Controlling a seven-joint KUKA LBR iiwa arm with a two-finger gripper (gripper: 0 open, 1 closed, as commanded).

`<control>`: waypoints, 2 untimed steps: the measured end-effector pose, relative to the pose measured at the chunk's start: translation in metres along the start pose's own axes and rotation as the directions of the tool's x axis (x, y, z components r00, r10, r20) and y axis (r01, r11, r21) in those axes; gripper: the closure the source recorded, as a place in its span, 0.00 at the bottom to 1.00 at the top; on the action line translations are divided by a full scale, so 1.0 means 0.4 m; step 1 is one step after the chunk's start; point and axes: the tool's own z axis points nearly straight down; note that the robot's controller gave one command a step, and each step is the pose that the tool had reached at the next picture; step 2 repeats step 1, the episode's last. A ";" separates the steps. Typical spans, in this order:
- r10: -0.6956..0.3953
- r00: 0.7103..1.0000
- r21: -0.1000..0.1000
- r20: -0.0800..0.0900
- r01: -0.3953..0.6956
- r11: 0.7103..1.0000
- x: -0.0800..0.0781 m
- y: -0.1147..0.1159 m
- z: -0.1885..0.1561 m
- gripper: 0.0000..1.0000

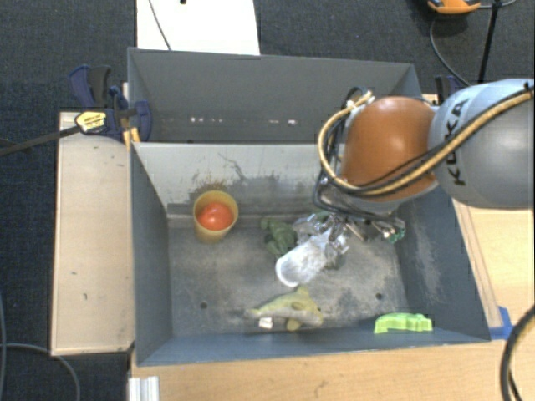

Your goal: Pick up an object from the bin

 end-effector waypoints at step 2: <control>0.001 1.000 0.004 0.006 -0.001 1.000 -0.004 -0.002 -0.024 1.00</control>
Offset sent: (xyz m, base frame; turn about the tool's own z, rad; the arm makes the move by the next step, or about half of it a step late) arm 0.0001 0.0000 0.0402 0.0000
